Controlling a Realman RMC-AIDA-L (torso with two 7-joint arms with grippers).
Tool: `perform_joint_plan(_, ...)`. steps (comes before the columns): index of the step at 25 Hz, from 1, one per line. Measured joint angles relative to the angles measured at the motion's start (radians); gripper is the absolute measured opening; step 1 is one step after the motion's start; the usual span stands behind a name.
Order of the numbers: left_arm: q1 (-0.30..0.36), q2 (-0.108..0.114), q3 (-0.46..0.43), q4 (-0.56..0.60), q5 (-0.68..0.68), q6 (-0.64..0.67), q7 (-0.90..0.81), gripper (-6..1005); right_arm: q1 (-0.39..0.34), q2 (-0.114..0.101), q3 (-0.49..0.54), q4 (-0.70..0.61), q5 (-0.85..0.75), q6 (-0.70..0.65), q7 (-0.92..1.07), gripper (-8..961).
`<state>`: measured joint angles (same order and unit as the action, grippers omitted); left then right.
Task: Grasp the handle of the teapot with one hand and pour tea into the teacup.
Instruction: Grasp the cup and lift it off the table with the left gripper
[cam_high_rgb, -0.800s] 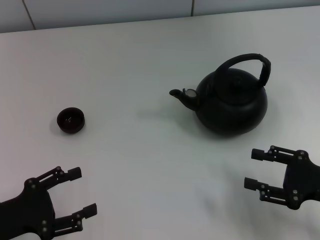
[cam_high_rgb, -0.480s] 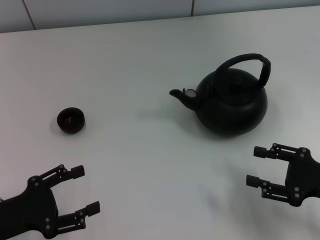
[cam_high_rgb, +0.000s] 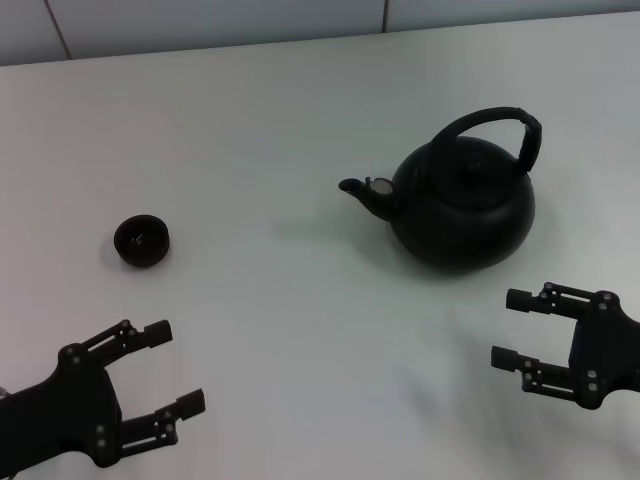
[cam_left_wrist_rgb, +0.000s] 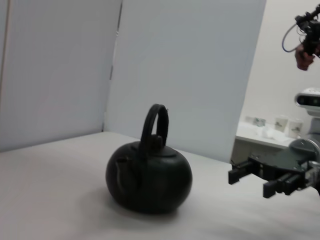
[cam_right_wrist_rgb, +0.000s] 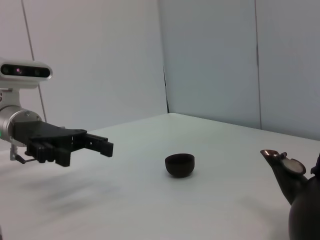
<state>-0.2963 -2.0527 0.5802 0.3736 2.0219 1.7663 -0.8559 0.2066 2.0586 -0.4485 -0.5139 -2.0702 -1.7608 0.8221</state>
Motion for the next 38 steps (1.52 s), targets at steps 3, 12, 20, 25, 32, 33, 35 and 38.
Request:
perform_joint_plan(3,0.002,-0.004,-0.017,0.000,-0.001,0.000,0.000,840,0.001,0.000,0.000,0.000,0.000,0.000,0.000,674)
perform_joint_plan(12,-0.019,-0.016,-0.483,-0.160,-0.042,-0.154,0.152,831,0.009,-0.001,0.002,-0.001,0.004,0.001,0.000,675)
perform_joint_plan(20,-0.038,-0.014,-0.522,-0.188,-0.030,-0.224,0.217,823,0.022,-0.002,0.002,-0.002,0.005,0.009,0.000,675)
perform_joint_plan(25,-0.056,-0.014,-0.423,-0.183,-0.018,-0.330,0.244,818,0.030,-0.005,0.002,-0.002,0.006,0.013,0.001,674)
perform_joint_plan(32,-0.081,-0.016,-0.372,-0.192,-0.018,-0.470,0.249,811,0.040,-0.005,0.002,-0.010,0.005,0.018,0.009,674)
perform_joint_plan(33,-0.084,-0.016,-0.371,-0.192,-0.018,-0.475,0.250,810,0.040,-0.005,0.002,-0.011,0.005,0.019,0.009,674)
perform_joint_plan(35,-0.090,-0.016,-0.371,-0.193,-0.021,-0.481,0.250,808,0.041,-0.005,0.002,-0.011,0.005,0.019,0.010,674)
perform_joint_plan(38,-0.097,-0.017,-0.371,-0.193,-0.022,-0.487,0.250,805,0.041,-0.005,0.002,-0.012,0.005,0.018,0.010,675)
